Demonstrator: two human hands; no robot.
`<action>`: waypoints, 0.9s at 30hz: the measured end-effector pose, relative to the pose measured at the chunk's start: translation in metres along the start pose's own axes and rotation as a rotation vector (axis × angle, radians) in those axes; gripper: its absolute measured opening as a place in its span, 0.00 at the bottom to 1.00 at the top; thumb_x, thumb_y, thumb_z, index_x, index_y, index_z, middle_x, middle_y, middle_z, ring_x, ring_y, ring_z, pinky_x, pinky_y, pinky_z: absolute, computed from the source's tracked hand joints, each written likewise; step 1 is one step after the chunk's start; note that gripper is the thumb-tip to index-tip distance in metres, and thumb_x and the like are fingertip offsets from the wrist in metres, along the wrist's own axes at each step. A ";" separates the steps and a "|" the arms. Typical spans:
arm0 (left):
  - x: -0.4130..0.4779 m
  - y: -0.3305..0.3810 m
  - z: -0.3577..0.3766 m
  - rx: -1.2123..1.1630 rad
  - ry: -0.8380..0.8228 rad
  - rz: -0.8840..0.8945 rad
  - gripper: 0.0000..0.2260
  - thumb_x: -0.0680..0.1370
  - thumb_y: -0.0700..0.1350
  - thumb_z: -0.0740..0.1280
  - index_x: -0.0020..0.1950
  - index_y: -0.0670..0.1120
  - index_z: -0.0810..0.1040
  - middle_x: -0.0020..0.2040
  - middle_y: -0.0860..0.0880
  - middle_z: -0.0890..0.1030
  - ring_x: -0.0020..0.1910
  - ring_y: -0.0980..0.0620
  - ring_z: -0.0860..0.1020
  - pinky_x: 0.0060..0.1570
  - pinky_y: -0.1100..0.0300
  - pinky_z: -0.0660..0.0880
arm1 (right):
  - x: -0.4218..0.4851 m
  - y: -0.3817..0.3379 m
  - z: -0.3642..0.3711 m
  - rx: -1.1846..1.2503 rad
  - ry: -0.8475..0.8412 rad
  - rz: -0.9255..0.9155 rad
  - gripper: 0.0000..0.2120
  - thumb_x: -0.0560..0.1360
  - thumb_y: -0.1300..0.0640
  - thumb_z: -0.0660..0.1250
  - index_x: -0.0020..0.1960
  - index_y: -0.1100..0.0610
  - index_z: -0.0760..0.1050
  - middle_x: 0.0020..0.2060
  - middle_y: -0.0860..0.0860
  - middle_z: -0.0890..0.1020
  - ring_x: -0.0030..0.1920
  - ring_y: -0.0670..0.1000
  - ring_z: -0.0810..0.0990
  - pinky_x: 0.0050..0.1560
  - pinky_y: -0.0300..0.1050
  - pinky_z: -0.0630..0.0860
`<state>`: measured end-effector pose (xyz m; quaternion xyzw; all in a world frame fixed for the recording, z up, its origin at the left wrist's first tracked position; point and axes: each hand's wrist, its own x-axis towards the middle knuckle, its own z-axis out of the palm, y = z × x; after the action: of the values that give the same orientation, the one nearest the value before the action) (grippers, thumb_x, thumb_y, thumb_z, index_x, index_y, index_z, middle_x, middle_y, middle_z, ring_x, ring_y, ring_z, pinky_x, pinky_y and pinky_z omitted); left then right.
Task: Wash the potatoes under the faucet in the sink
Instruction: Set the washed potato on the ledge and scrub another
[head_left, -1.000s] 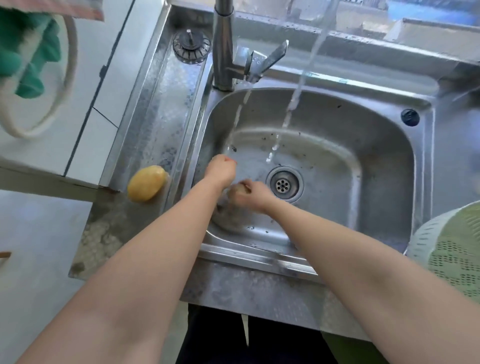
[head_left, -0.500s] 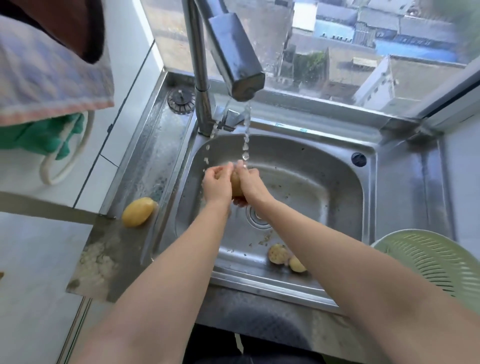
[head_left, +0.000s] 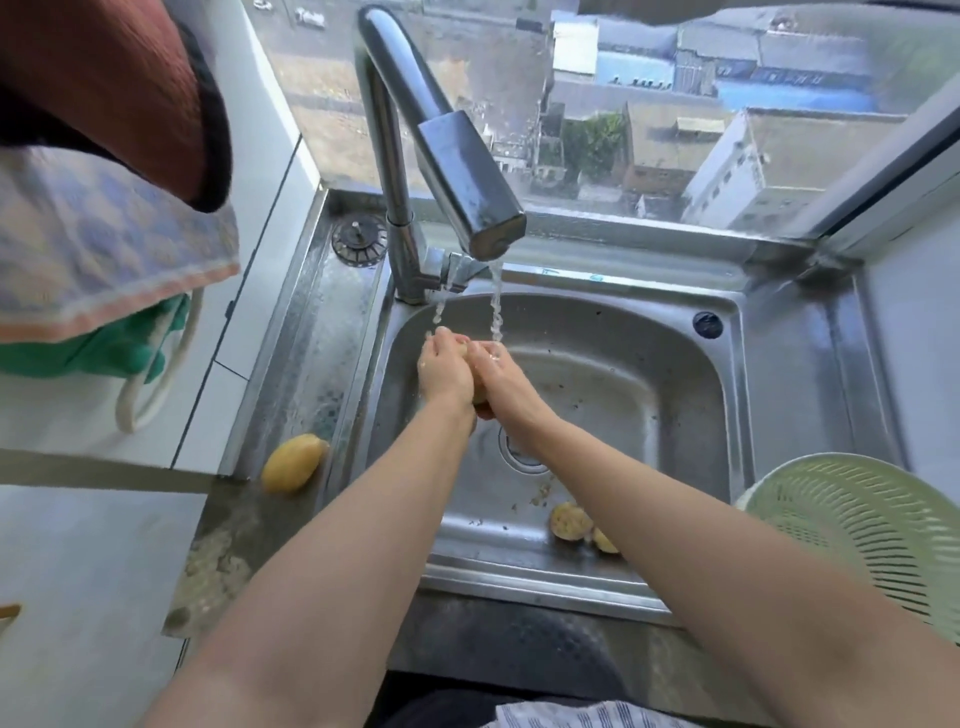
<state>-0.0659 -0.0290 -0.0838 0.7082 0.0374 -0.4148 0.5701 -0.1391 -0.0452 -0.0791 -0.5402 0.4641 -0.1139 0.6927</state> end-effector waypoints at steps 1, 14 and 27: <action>-0.006 -0.002 0.003 -0.013 -0.079 0.008 0.09 0.82 0.49 0.55 0.49 0.47 0.71 0.48 0.44 0.77 0.47 0.45 0.76 0.43 0.53 0.75 | 0.002 -0.002 -0.001 0.041 0.063 0.011 0.18 0.82 0.45 0.57 0.59 0.59 0.71 0.42 0.51 0.76 0.37 0.47 0.73 0.33 0.38 0.71; -0.031 -0.019 -0.007 0.036 -0.299 0.041 0.12 0.83 0.51 0.56 0.62 0.47 0.64 0.53 0.44 0.75 0.49 0.47 0.76 0.38 0.57 0.75 | -0.004 -0.001 -0.006 0.060 0.121 0.127 0.19 0.81 0.43 0.56 0.56 0.55 0.77 0.46 0.54 0.82 0.43 0.52 0.79 0.40 0.45 0.75; -0.049 -0.009 -0.010 -0.038 -0.169 0.034 0.09 0.81 0.50 0.57 0.56 0.47 0.72 0.45 0.48 0.78 0.42 0.52 0.77 0.35 0.60 0.73 | -0.014 0.007 -0.006 0.244 -0.101 -0.008 0.16 0.80 0.55 0.59 0.66 0.58 0.70 0.51 0.52 0.80 0.50 0.48 0.79 0.51 0.45 0.72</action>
<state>-0.0971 0.0031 -0.0598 0.6601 -0.0148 -0.4626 0.5916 -0.1538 -0.0368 -0.0773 -0.4588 0.4094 -0.1448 0.7752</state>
